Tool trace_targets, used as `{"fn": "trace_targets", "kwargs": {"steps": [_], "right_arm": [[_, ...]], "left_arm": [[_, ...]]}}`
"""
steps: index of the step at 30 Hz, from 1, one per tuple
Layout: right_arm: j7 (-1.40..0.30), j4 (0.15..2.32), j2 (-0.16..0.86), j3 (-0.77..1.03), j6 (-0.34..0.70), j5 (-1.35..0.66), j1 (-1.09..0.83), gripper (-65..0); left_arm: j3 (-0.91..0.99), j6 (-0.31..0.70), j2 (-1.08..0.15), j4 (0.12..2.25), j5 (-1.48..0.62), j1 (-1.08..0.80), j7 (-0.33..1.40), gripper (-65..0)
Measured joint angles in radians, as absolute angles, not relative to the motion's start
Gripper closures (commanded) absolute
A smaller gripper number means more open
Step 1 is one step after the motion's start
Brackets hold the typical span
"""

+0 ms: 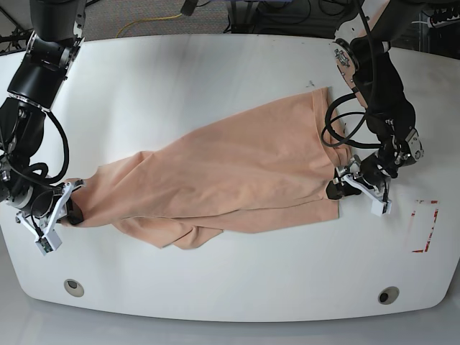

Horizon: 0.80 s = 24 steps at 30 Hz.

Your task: Fold the T-shirt properly

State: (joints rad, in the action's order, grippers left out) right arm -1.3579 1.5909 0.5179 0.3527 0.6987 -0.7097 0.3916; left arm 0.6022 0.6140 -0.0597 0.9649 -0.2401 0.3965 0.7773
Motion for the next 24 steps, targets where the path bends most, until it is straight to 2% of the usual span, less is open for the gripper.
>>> {"fn": "trace_targets", "kwargs": {"steps": [3, 5, 7, 16, 24], "right_arm": [[-1.358, 1.591, 0.518, 0.353, 0.699, -0.71, 0.392, 0.0], [-1.358, 1.591, 0.518, 0.353, 0.699, -0.71, 0.392, 0.0], [-1.358, 1.591, 0.518, 0.353, 0.699, -0.71, 0.392, 0.0], [-1.358, 1.591, 0.518, 0.353, 0.699, -0.71, 0.392, 0.0], [-1.358, 1.59, 0.518, 0.353, 0.699, -0.71, 0.392, 0.0]], "left_arm": [[0.602, 0.613, -0.061, 0.965, -0.234, 0.396, 0.778, -20.3], [0.602, 0.612, -0.062, 0.964, -0.224, 0.393, 0.783, -8.9], [0.602, 0.61, -0.062, 0.963, -0.224, 0.39, 0.789, -3.3], [0.602, 0.61, -0.059, 0.974, -0.221, 0.384, 0.797, -0.6], [0.601, 0.609, -0.053, 1.168, -0.202, 0.332, 0.818, 0.0]]}}
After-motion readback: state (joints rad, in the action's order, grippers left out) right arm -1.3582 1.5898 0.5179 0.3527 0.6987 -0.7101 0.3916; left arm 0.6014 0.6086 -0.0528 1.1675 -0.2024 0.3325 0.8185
